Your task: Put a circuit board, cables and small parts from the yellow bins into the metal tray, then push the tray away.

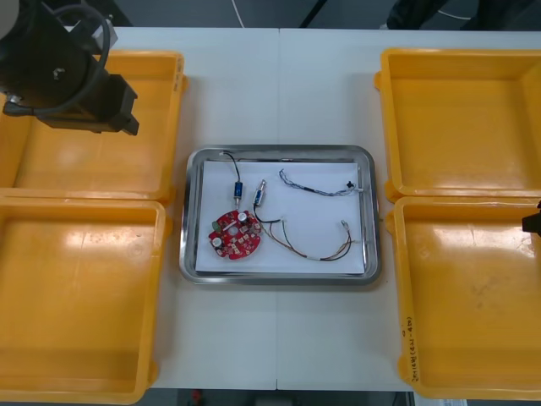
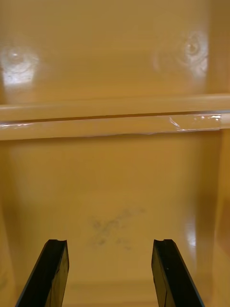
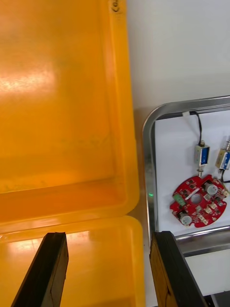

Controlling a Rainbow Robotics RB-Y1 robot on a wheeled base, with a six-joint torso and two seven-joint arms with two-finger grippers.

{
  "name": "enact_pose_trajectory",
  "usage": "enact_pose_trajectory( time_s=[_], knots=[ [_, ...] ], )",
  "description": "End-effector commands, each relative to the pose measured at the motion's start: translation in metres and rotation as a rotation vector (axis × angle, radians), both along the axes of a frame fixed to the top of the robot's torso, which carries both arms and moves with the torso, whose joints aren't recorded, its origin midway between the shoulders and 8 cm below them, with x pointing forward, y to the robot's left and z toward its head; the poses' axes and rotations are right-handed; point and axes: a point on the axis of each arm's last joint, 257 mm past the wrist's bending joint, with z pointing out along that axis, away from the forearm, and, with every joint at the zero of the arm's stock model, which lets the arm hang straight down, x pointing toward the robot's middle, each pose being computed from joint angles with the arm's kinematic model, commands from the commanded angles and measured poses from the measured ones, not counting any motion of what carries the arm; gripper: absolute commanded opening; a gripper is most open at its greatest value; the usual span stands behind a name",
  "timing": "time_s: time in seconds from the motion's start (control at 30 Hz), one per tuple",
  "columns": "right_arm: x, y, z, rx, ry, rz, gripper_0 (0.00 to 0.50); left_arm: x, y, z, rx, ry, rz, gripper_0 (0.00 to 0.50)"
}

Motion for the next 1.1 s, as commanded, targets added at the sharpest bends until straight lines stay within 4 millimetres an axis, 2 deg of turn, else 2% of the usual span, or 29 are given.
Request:
enact_pose_trajectory(
  time_s=[0.03, 0.2, 0.4, 0.6, 0.67, 0.83, 1.1],
  knots=[
    [-0.008, 0.011, 0.015, -0.041, -0.002, 0.082, 0.500, -0.014, 0.046, 0.010, 0.006, -0.028, 0.097, 0.500],
    [-0.012, 0.040, 0.028, -0.058, -0.007, 0.218, 0.500, -0.029, 0.069, 0.007, 0.002, -0.020, 0.128, 0.500],
    [-0.014, 0.097, 0.039, -0.057, -0.009, 0.427, 0.500, -0.052, 0.098, 0.003, 0.003, 0.004, 0.158, 0.500],
    [-0.017, 0.141, 0.042, -0.062, 0.005, 0.589, 0.500, -0.067, 0.116, -0.001, 0.002, 0.005, 0.188, 0.500],
    [-0.020, 0.160, 0.041, -0.071, 0.018, 0.657, 0.500, -0.073, 0.123, -0.004, 0.003, 0.003, 0.201, 0.500],
    [-0.028, 0.190, 0.032, -0.119, 0.046, 0.776, 0.500, -0.090, 0.136, -0.015, 0.013, 0.014, 0.220, 0.500],
    [-0.031, 0.237, 0.022, -0.223, 0.040, 0.927, 0.500, -0.111, 0.147, -0.030, 0.037, 0.033, 0.231, 0.500]
  ],
)
